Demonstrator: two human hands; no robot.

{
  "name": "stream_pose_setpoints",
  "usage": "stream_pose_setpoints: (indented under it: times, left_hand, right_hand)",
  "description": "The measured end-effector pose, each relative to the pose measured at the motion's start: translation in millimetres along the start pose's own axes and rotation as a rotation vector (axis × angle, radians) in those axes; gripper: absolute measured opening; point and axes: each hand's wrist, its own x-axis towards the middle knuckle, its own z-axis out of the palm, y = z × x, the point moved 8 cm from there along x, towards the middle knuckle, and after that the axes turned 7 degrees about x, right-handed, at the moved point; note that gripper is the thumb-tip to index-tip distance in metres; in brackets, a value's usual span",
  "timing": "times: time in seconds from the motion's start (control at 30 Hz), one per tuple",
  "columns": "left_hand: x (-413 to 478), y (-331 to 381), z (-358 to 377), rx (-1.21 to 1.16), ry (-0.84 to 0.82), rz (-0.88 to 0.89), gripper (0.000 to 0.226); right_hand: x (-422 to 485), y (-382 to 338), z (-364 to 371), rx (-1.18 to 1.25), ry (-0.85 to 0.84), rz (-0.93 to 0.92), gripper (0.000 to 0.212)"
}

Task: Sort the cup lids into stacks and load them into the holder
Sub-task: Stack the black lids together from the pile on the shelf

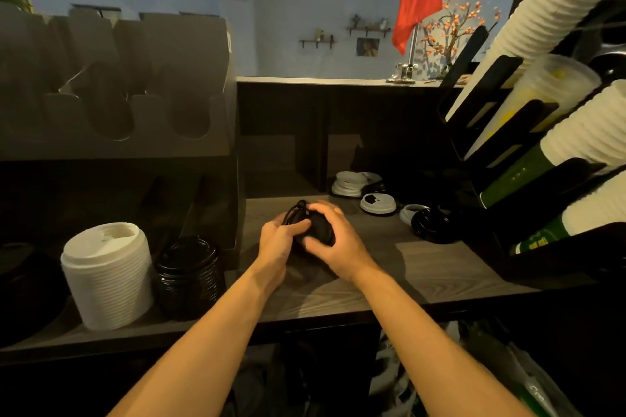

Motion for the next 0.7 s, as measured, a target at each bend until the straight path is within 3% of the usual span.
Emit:
stream_pose_setpoints:
  times: [0.1,0.17,0.4,0.47,0.57,0.7]
  left_hand:
    - [0,-2,7,0.031,-0.068,-0.029,0.030]
    - [0,-2,11,0.061,-0.092,-0.026,0.029]
    - [5,-9,42,0.047,-0.131,-0.018,0.046]
    - [5,-11,66,0.053,-0.104,0.000,0.046]
    - [9,-20,105,0.028,-0.073,0.017,0.044]
    - [24,-28,136,0.115,-0.050,0.052,0.041]
  right_hand:
    - [-1,17,-23,0.238,0.207,0.150,0.038]
    - [-2,22,-26,0.216,0.199,0.179,0.026]
    - [-18,28,-63,0.190,0.374,0.163,0.024]
    - [-26,27,-88,0.044,0.449,0.123,0.027]
    - [-41,23,-134,-0.410,0.587,-0.008,0.025]
    - [-49,49,-175,-0.741,0.604,0.221,0.047]
